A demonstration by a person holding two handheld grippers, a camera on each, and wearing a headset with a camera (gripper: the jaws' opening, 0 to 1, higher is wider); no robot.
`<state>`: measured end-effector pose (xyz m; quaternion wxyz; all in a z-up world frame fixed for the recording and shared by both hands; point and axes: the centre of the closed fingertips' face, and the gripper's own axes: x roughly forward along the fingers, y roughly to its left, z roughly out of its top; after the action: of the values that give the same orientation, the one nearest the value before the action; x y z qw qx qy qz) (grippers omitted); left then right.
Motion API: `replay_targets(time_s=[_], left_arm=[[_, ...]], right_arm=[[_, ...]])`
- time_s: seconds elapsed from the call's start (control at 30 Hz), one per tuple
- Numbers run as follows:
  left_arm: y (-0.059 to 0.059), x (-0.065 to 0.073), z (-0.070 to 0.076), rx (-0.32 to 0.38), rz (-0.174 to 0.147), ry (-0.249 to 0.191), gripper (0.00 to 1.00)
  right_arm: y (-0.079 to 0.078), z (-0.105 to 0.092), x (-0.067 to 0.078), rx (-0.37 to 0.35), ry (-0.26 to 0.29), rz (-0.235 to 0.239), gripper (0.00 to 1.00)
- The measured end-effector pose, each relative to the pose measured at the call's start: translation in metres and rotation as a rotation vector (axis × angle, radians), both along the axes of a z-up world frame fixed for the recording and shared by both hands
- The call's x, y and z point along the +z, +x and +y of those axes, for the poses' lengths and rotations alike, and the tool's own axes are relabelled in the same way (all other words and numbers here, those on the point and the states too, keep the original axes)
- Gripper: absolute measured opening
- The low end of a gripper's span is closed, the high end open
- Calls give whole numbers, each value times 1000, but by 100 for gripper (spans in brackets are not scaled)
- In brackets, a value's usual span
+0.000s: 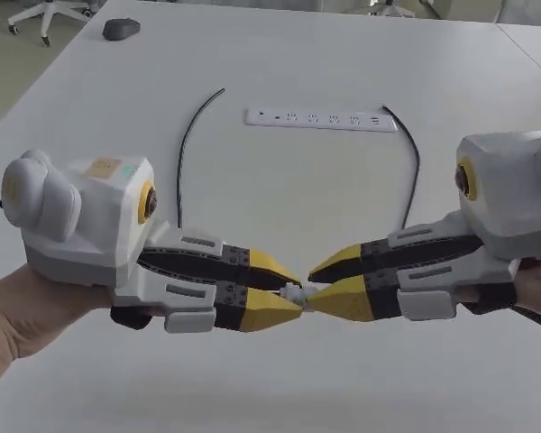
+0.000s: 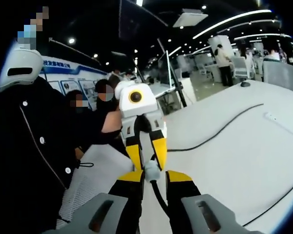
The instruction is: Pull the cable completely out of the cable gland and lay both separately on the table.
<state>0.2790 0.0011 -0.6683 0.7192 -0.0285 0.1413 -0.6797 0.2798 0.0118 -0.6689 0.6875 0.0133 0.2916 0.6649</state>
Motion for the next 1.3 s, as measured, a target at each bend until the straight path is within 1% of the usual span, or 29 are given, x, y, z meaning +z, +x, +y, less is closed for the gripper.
replay_targets(time_s=[0.13,0.17,0.27,0.33,0.37,0.4,0.47,0.53,0.6,0.67,0.7,0.8,0.83,0.87,0.93,0.97,1.03,1.1,1.13,1.23,1.27,1.3], left_arm=[[-1,0,1,-8,-20,5,14],[-2,0,2,-10,-28,8,14],[-3,-1,2,-16,-41,14,14],[-4,-1,2,-19,-44,15,14],[-4,-1,2,-19,-48,15,14],[-4,-1,2,-19,-51,16,14],[-4,0,2,-20,-59,16,14],[-3,0,2,-19,-59,12,14],[-3,1,2,-19,-63,10,14],[-3,2,1,-20,-66,8,14],[-3,3,1,-21,-68,9,14],[-3,2,1,-26,-75,15,14],[-4,3,1,-28,-71,12,14],[-3,3,1,-26,-73,13,14],[-3,2,1,-27,-69,13,14],[-3,2,1,-27,-68,15,14],[-4,1,1,-31,-65,19,14],[-4,0,1,-32,-62,22,14],[-4,0,1,-33,-60,21,14],[-3,-1,1,-30,-48,18,14],[-2,-1,2,-28,-45,19,14],[-2,-1,2,-26,-39,18,14]], right_arm=[[-2,2,-1,9,3,45,12],[-3,3,-2,7,-1,83,12],[-5,3,-3,17,5,100,11],[-7,4,-3,20,7,140,9],[-7,4,-2,22,12,146,9],[-8,3,-3,19,12,167,9],[-7,3,-3,13,16,188,10],[-7,3,-4,8,17,213,11],[-8,2,-4,6,20,248,11],[-8,2,-5,5,22,269,12],[-9,2,-4,8,26,281,10],[-11,3,-3,13,29,284,8],[-11,3,-2,24,30,259,8],[-10,3,-2,23,29,239,8],[-11,4,-2,30,22,234,8],[-11,3,-3,35,15,219,7],[-12,3,-4,55,-1,169,7],[-12,3,-4,65,-9,132,7],[-12,3,-4,74,-12,90,7],[-12,3,-4,77,-15,55,7],[-11,3,-3,78,-16,22,6],[-11,3,-3,79,-16,13,6]])
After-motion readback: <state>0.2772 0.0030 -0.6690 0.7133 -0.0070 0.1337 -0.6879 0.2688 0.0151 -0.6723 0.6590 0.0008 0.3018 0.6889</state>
